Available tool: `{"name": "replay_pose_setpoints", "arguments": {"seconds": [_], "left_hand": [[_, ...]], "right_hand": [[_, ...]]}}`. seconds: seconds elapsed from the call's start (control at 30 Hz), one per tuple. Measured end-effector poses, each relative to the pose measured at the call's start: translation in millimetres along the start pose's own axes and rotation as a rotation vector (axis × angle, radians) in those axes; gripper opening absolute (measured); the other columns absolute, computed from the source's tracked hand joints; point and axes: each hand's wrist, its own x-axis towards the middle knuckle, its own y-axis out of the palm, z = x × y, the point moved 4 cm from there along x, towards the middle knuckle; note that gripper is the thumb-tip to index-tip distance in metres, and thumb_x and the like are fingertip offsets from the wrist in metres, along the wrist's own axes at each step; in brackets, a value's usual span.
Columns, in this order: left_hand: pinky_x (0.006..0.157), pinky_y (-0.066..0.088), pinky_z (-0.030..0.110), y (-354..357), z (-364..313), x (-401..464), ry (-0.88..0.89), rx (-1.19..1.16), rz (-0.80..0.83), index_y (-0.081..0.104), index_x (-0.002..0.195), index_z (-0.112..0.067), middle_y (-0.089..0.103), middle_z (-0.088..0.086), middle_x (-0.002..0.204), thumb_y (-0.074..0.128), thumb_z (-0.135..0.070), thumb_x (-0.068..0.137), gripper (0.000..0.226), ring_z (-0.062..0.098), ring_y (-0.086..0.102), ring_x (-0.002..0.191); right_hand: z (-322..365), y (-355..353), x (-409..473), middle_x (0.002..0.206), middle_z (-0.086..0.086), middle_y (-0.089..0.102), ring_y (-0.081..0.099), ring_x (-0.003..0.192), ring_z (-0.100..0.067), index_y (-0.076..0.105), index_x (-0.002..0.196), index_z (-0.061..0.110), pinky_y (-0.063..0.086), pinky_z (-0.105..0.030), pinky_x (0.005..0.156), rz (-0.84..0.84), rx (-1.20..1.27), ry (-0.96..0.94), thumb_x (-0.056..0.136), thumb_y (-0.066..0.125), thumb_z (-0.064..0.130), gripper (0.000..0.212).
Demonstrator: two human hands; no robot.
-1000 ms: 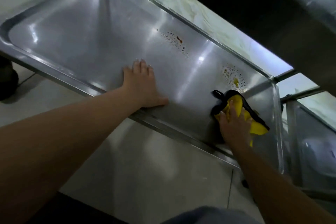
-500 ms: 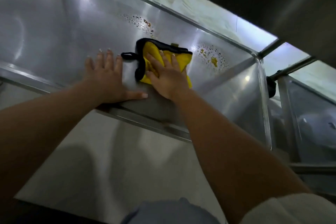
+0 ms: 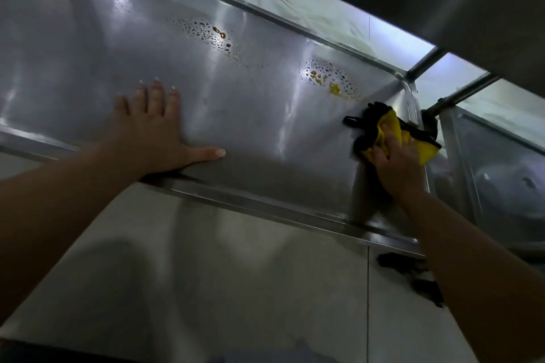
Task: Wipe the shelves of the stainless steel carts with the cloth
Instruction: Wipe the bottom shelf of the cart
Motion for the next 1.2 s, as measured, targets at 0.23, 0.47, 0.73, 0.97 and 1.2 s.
{"name": "replay_pose_setpoints", "arguments": {"seconds": [0.23, 0.47, 0.73, 0.97, 1.2], "left_hand": [[0.112, 0.018, 0.057, -4.9, -1.1, -2.9, -0.016, 0.009, 0.016, 0.013, 0.15, -0.009, 0.012, 0.019, 0.158, 0.0, -0.106, 0.034, 0.151, 0.038, 0.012, 0.144], [0.113, 0.016, 0.054, -2.5, 8.8, -14.2, 0.074, -0.076, -0.025, 0.027, 0.147, -0.012, 0.022, 0.016, 0.157, 0.006, -0.104, 0.045, 0.14, 0.035, 0.016, 0.145], [0.12, 0.008, 0.04, -19.2, 75.4, -29.1, 0.313, -0.119, 0.111, 0.017, 0.153, -0.019, 0.01, 0.001, 0.162, 0.013, -0.081, 0.074, 0.101, 0.017, 0.007, 0.148], [0.12, 0.006, 0.045, -43.3, 126.8, -115.5, 0.152, -0.134, 0.332, 0.008, 0.154, -0.019, 0.003, 0.005, 0.162, 0.004, -0.076, 0.077, 0.096, 0.02, 0.003, 0.149], [0.119, 0.005, 0.047, -138.0, 181.3, -224.4, -0.038, -0.266, 0.455, 0.006, 0.154, -0.021, 0.006, 0.006, 0.162, 0.019, -0.071, 0.088, 0.083, 0.022, 0.007, 0.148]], "right_hand": [[91.1, 23.2, -18.1, 0.159, -0.014, 0.013, 0.009, 0.143, -0.043, 0.014, 0.151, 0.037, 0.013, -0.066, 0.109, 0.031, -0.02, 0.313, 0.098, 0.033, 0.044, 0.058], [207.1, 50.7, -74.0, 0.16, -0.004, 0.018, 0.01, 0.145, -0.039, 0.021, 0.149, 0.043, 0.012, -0.07, 0.106, 0.089, -0.054, -0.249, 0.093, 0.042, 0.05, 0.06], [247.2, 42.9, -94.7, 0.162, -0.002, 0.015, 0.017, 0.146, -0.032, 0.02, 0.15, 0.041, 0.032, -0.058, 0.107, 0.257, -0.179, -0.586, 0.093, 0.048, 0.024, 0.065], [282.7, 0.1, -149.3, 0.16, -0.011, 0.017, 0.031, 0.139, -0.035, 0.03, 0.15, 0.03, 0.037, -0.043, 0.104, 0.523, -0.08, -0.523, 0.093, 0.043, 0.0, 0.066], [383.9, -103.5, -244.6, 0.161, -0.005, 0.015, 0.024, 0.145, -0.028, 0.031, 0.15, 0.029, 0.034, -0.047, 0.112, 0.782, 0.019, -0.62, 0.098, 0.042, 0.006, 0.058]]}}
